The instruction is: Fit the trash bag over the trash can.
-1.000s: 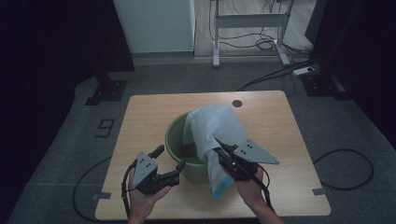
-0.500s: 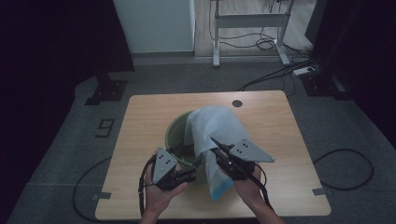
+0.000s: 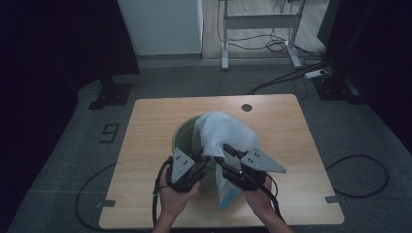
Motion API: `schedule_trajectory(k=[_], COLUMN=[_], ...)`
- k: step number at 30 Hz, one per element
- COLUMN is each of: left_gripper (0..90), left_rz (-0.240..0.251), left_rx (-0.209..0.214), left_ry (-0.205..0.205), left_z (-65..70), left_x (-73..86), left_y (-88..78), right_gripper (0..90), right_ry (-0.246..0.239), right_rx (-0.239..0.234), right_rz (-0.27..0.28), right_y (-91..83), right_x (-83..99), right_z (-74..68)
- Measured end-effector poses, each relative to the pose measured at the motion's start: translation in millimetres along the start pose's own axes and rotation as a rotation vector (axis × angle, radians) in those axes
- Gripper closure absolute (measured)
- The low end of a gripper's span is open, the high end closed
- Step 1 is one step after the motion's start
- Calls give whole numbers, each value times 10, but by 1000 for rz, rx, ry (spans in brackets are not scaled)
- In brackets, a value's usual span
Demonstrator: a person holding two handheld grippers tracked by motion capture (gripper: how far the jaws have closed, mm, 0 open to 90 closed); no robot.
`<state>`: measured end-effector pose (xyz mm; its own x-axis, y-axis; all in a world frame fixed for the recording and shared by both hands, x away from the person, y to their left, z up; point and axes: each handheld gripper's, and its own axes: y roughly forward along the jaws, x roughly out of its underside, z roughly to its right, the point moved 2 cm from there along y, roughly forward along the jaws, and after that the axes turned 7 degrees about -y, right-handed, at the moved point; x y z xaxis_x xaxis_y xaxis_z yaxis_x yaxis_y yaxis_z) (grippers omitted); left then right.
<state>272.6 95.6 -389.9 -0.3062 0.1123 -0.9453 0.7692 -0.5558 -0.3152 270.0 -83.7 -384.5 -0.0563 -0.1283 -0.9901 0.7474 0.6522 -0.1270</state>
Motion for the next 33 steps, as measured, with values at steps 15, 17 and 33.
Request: schedule_trajectory(k=[15,17,33], left_gripper=[844,842,827], left_rz=[-10,-9,-4], left_rx=[22,21,35], left_ry=[-65,-66,-74], left_z=[-60,-55,-125], left_x=[-38,-46,-49], left_y=[43,48,-61], right_gripper=[147,144,496], right_ry=[1,15,14], right_rx=[189,202,407], right_rz=[-5,-16,-111], right_y=[-367,-341,-207], right_x=[653,710,1104], right_z=[-435,-452,-205])
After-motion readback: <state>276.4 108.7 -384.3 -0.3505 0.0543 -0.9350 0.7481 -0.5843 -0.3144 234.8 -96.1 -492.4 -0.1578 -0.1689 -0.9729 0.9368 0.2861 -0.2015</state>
